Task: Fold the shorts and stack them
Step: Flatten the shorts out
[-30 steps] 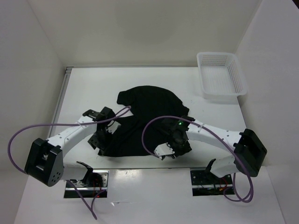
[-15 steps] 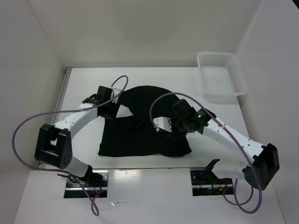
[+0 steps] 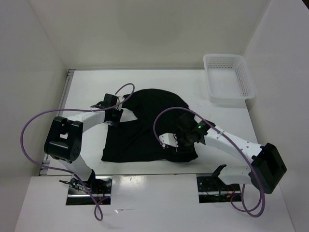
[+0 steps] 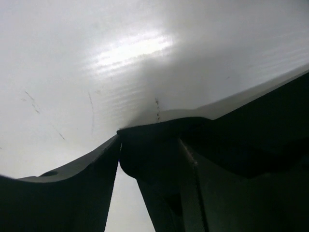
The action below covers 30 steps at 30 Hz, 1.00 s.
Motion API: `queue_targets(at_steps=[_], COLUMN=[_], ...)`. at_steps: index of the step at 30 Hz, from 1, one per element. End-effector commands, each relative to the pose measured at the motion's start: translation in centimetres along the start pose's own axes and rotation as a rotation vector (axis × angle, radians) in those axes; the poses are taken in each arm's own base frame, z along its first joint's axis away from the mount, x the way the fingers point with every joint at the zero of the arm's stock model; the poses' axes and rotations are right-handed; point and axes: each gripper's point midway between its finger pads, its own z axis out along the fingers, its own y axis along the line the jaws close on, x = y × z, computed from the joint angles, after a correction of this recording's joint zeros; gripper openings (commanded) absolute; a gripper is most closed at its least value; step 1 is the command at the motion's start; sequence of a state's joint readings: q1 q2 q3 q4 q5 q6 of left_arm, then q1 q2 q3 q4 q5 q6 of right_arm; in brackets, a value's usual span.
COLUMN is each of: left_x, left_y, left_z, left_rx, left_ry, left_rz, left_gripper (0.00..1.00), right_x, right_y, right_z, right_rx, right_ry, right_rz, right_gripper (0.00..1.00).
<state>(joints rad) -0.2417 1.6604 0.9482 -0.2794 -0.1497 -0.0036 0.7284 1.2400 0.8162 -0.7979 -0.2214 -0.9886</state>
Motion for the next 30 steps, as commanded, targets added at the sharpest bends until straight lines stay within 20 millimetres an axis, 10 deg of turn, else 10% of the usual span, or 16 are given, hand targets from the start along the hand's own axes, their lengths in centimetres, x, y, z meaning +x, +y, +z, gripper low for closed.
queue_targets(at_steps=[1, 10, 30], left_x=[2.4, 2.3, -1.2], left_y=[0.7, 2.0, 7.7], left_z=[1.4, 2.4, 2.2], left_rx=[-0.037, -0.107, -0.252], left_ry=[0.055, 0.05, -0.006], left_rz=[0.001, -0.008, -0.108], left_gripper=[0.54, 0.18, 0.3], right_x=[-0.2, 0.9, 0.3], right_y=[1.0, 3.6, 5.9], right_z=[0.9, 3.2, 5.3], right_rx=[-0.024, -0.099, -0.188], right_ry=[0.001, 0.064, 0.087], right_rz=[-0.091, -0.249, -0.428], right_gripper=[0.55, 0.55, 0.47])
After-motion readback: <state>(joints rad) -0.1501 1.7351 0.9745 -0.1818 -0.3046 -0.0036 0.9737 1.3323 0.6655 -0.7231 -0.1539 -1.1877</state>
